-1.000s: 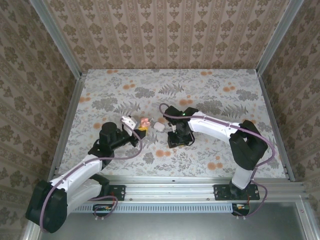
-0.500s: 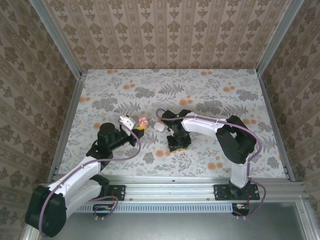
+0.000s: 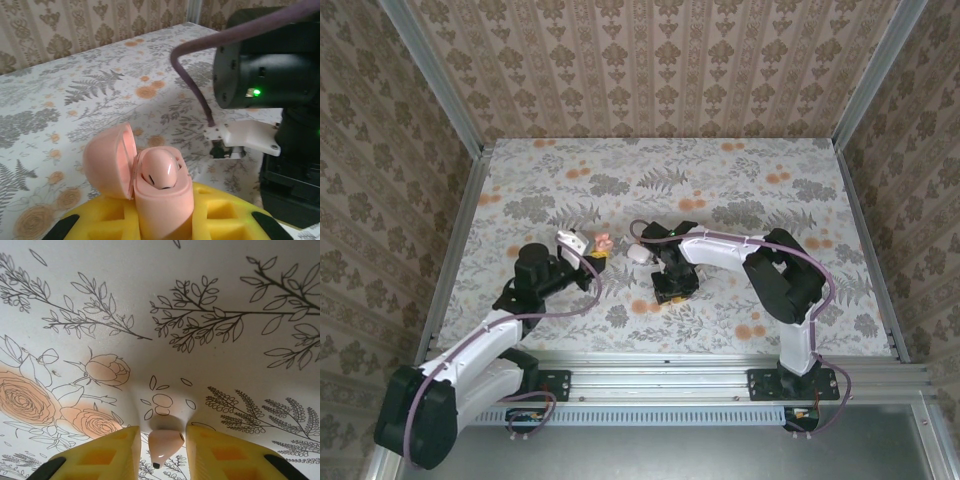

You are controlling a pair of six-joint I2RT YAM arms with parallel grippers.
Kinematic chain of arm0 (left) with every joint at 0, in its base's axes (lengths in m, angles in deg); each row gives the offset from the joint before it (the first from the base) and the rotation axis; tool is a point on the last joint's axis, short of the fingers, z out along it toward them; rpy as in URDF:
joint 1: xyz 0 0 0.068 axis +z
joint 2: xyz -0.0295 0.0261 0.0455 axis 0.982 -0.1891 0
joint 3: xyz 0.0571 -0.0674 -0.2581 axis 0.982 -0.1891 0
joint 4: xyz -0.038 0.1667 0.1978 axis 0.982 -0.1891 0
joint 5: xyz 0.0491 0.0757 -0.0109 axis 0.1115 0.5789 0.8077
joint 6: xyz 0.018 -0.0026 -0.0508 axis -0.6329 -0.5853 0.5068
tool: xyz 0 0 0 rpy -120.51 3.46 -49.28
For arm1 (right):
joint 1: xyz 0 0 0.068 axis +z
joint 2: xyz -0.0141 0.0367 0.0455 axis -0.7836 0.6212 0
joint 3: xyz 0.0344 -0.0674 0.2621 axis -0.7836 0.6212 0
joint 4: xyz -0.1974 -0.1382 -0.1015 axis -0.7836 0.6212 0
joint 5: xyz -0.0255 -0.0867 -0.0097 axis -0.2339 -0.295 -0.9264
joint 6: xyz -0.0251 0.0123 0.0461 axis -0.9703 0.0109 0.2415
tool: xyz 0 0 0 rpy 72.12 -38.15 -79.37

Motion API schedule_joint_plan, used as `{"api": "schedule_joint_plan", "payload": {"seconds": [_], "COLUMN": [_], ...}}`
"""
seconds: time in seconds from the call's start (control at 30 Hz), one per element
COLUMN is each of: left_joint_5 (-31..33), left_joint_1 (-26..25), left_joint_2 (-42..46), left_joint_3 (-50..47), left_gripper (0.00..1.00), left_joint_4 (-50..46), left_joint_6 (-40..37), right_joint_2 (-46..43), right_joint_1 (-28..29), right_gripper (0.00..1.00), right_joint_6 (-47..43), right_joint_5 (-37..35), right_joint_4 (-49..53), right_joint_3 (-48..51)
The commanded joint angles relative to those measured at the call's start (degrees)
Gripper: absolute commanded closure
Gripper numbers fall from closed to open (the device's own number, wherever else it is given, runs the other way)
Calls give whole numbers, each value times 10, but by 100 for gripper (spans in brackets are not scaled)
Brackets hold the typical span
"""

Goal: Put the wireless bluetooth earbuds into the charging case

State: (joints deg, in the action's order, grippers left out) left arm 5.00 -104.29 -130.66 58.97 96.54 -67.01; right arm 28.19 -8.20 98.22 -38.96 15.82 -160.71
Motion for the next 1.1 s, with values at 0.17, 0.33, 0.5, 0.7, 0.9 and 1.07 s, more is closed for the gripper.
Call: {"api": "schedule_joint_plan", "payload": {"seconds": [0.17, 0.33, 0.5, 0.7, 0.9, 1.07], "left_joint_5": [-15, -27, -43, -52, -50, -74], "left_joint_1": [7, 7, 6, -5, -48, -64], "left_joint_2": [-4, -28, -66, -125, -195, -235], "left_joint_3": [6, 8, 9, 24, 38, 65], "left_gripper": [86, 86, 87, 87, 89, 89], "left_joint_4": [19, 35, 71, 91, 133, 130], "left_joint_6": [5, 12, 19, 15, 13, -2], "right_joint_2": [-16, -50, -107, -187, -264, -309], "right_joint_1": [7, 6, 5, 0, -7, -9], "right_gripper": [76, 79, 80, 81, 80, 80], "right_joint_6": [25, 51, 80, 118, 127, 121], "right_joint_5": [-26, -37, -67, -101, -120, -125], "right_joint_4": [-7, -53, -124, -236, -331, -373], "right_joint_3": [32, 57, 101, 178, 243, 260]}}
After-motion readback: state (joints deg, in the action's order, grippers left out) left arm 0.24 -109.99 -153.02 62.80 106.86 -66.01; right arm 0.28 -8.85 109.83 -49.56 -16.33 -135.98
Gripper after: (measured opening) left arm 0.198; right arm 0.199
